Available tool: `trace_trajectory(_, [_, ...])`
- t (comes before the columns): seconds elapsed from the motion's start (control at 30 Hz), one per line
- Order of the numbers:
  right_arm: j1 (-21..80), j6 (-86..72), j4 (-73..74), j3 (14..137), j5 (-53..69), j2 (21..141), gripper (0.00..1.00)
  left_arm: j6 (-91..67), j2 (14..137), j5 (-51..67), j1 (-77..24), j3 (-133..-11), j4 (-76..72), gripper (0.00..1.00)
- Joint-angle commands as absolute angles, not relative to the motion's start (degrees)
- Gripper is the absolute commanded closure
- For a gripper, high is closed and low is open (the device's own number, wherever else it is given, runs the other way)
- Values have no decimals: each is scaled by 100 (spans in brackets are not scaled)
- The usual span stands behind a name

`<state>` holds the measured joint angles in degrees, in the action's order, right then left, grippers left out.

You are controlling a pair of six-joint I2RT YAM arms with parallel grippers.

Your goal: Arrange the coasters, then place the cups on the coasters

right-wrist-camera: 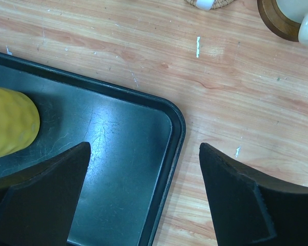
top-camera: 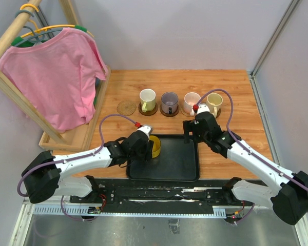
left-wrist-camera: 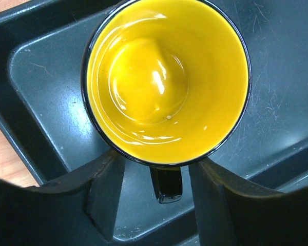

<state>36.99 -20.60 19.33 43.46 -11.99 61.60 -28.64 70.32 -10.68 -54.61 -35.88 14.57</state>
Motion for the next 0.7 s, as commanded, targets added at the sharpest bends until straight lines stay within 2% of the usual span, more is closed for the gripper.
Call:
trace_trajectory(0.0, [3691, -2101, 1882, 4298, -1248, 6198, 12, -2817, 7088, -1262, -5537, -3494, 1275, 48])
trace_trajectory(0.2, [3686, -2119, 1857, 4273, -1222, 6202, 12, -2821, 7216, -1272, -5561, -3520, 1309, 64])
trace_trajectory(0.27, [3688, -2119, 1844, 4254, -1213, 6182, 12, -2833, 7245, -1302, -5585, -3542, 1319, 76])
trace_trajectory(0.33, [3686, -2113, 1845, 4241, -1221, 6157, 12, -2846, 7256, -1339, -5605, -3565, 1325, 84])
trace_trajectory(0.4, [3687, -2099, 1835, 4220, -1229, 6105, 12, -2854, 7256, -1400, -5639, -3622, 1369, 98])
trace_trajectory(0.67, [3683, -1985, 1823, 4257, -1206, 6106, 12, -2811, 7100, -1949, -5905, -3990, 1587, 100])
